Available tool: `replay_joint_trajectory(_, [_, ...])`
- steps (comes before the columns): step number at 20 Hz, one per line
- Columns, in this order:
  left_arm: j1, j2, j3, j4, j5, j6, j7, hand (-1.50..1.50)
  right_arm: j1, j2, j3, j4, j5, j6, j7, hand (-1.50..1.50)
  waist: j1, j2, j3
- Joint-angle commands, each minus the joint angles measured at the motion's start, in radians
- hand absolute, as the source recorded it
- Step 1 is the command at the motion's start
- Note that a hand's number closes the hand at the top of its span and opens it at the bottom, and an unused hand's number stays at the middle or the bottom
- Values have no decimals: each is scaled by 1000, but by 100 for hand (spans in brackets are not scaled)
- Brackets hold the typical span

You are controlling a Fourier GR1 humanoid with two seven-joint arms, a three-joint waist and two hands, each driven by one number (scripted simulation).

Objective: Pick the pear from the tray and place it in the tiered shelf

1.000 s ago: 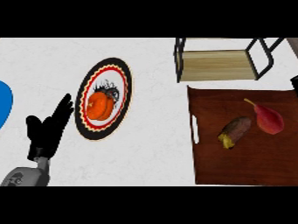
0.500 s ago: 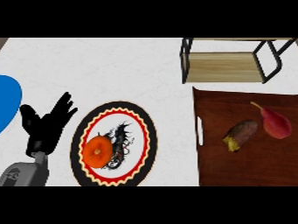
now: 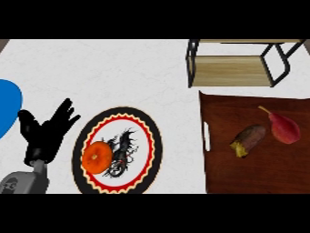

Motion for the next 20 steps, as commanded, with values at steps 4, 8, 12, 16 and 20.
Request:
replay_joint_trajectory(4, [37, -16, 4, 57, -19, 10, 20, 0, -103, 64, 65, -142, 36, -9, 241, -150, -22, -2, -7])
replay_joint_trajectory(8, [59, -41, -12, 12, -34, 30, 36, 0, -146, 127, 80, -180, 71, -84, 368, -150, -19, -1, -7])
replay_joint_trajectory(12, [78, -17, 3, -25, -33, 18, 53, 0, -122, 164, 106, -298, 113, -167, 517, -150, -24, -3, -7])
replay_joint_trajectory(16, [30, 1, 20, 8, -38, 2, 78, 0, -142, 188, 133, -358, 110, -103, 656, -150, -28, -3, -7])
replay_joint_trajectory(20, [78, -31, 22, 5, -27, -20, 32, 0, -94, 238, 168, -391, 194, -149, 647, -150, -24, -1, -6])
